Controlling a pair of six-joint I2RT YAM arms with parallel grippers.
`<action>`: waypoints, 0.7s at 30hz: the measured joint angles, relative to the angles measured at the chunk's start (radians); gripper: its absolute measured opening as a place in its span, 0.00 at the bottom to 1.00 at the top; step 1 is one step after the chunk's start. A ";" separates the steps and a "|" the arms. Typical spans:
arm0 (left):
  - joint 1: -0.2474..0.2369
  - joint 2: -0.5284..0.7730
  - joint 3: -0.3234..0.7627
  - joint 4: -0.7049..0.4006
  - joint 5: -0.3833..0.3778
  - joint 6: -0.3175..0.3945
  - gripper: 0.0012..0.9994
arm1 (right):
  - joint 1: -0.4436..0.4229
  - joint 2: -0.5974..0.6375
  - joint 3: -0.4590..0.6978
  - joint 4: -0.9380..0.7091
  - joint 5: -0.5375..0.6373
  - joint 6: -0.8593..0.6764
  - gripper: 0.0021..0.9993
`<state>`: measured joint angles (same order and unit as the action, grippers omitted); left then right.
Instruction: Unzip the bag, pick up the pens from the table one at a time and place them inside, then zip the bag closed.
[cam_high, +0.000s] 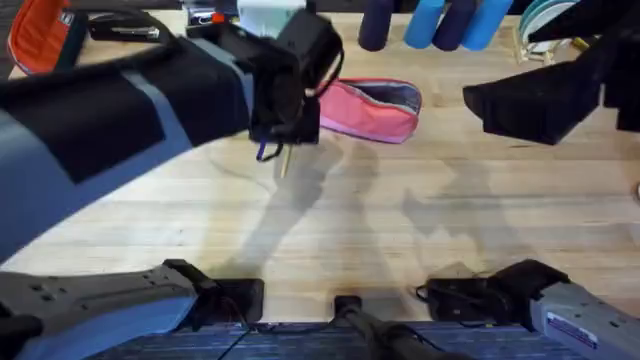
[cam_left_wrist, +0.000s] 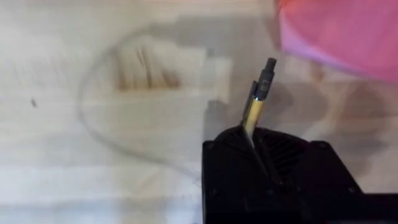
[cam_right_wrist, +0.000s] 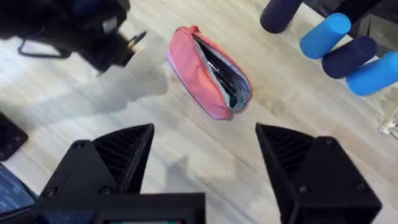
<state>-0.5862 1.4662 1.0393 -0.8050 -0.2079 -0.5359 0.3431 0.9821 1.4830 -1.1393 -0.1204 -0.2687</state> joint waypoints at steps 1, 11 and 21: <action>0.006 0.000 0.011 0.019 -0.009 0.021 0.04 | 0.000 0.000 0.000 0.000 0.000 0.000 1.00; 0.030 0.000 0.054 0.423 -0.011 0.303 0.04 | 0.000 0.000 0.000 -0.060 0.000 0.000 1.00; 0.030 0.000 0.054 0.643 0.332 0.720 0.04 | 0.000 0.000 0.000 -0.124 0.000 0.000 1.00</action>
<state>-0.5564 1.4662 1.0931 -0.1618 0.1239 0.1841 0.3431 0.9821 1.4830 -1.2633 -0.1207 -0.2683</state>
